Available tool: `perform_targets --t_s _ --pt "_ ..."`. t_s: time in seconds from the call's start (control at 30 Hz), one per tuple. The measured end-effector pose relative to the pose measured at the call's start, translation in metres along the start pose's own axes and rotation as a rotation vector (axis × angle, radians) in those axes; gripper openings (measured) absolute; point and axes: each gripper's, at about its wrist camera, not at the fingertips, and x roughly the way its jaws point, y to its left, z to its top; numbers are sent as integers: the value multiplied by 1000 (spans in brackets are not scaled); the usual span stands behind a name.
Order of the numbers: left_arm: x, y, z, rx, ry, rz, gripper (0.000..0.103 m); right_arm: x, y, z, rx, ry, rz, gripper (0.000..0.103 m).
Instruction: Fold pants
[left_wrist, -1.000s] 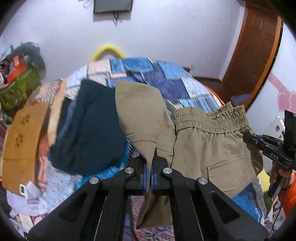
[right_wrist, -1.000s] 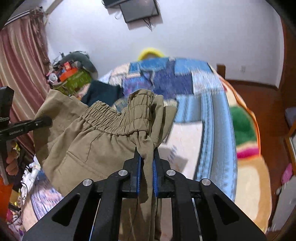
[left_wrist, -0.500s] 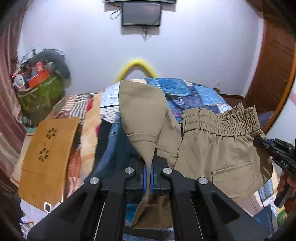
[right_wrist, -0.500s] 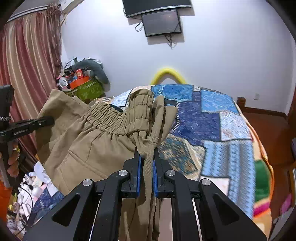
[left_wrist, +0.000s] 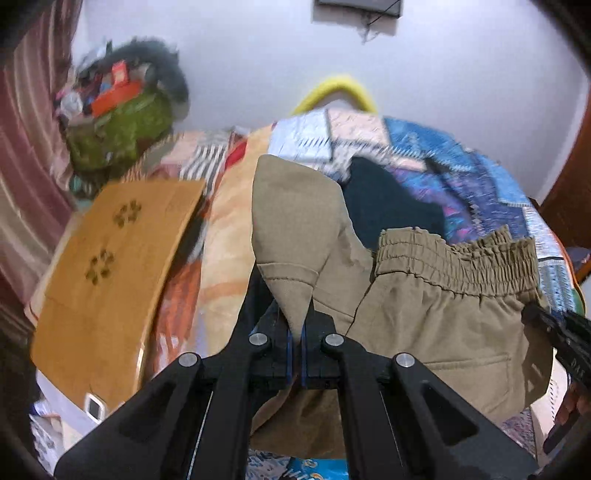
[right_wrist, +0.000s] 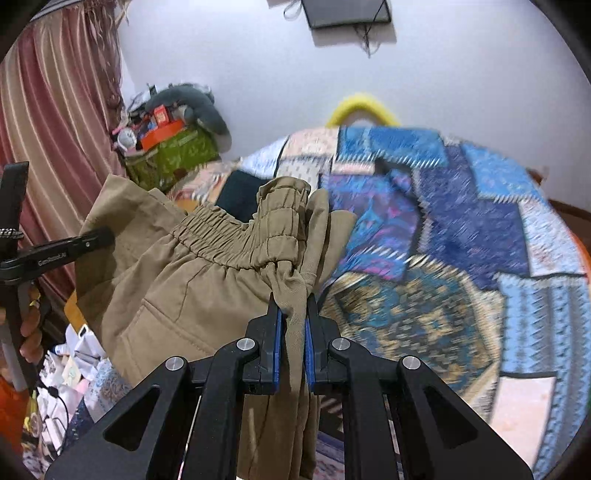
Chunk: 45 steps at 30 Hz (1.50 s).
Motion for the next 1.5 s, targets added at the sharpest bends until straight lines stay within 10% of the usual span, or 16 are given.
perform_targets --t_s 0.23,0.57,0.97,1.27,1.5 --pt "38 19 -27 -27 97 25 12 23 2 -19 -9 106 -42 15" --pt "-29 20 -51 12 83 -2 19 -38 10 -22 -53 65 -60 18" --pt "-256 -29 -77 113 -295 -114 22 -229 91 -23 -195 -314 13 18" --pt "-397 -60 -153 129 -585 -126 42 -321 137 -61 -248 -525 67 19" --pt "-448 -74 -201 124 -704 -73 70 -355 153 -92 -237 -623 43 67"
